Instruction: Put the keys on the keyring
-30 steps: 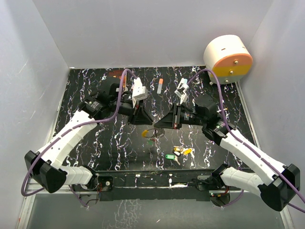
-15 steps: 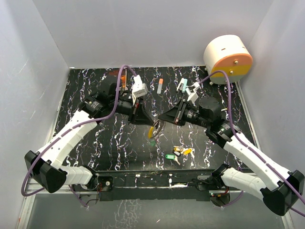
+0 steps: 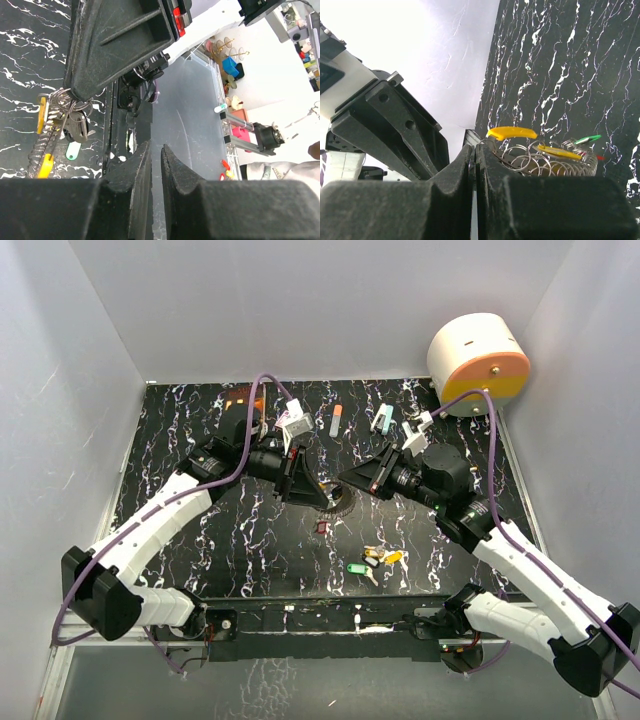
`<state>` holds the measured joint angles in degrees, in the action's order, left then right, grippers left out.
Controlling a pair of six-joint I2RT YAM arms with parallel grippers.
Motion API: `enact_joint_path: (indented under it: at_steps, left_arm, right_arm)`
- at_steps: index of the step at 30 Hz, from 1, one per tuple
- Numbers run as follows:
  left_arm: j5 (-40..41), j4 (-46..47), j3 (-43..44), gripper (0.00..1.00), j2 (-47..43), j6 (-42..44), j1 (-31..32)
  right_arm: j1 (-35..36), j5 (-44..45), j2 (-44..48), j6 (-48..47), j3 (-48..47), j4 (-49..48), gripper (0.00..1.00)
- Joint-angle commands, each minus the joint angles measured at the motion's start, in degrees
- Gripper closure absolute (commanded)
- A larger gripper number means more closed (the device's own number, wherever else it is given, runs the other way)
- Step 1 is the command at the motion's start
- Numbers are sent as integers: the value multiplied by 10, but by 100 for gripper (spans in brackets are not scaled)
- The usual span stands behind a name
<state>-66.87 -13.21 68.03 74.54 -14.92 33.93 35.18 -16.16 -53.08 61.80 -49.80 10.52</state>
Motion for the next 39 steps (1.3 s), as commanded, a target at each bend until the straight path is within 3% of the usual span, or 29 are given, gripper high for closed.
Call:
enact_joint_path:
  at_steps: [1, 13, 39]
  left_arm:
    - [-16, 17, 7, 85, 3, -23, 1]
    - [73, -54, 12, 69, 17, 99, 2]
    - [48, 33, 17, 60, 36, 61, 7]
  right_arm:
    - [-2, 5, 3, 12, -25, -46, 92]
    - [-2, -27, 11, 36, -17, -71, 92]
    - [-2, -46, 19, 63, 22, -96, 92]
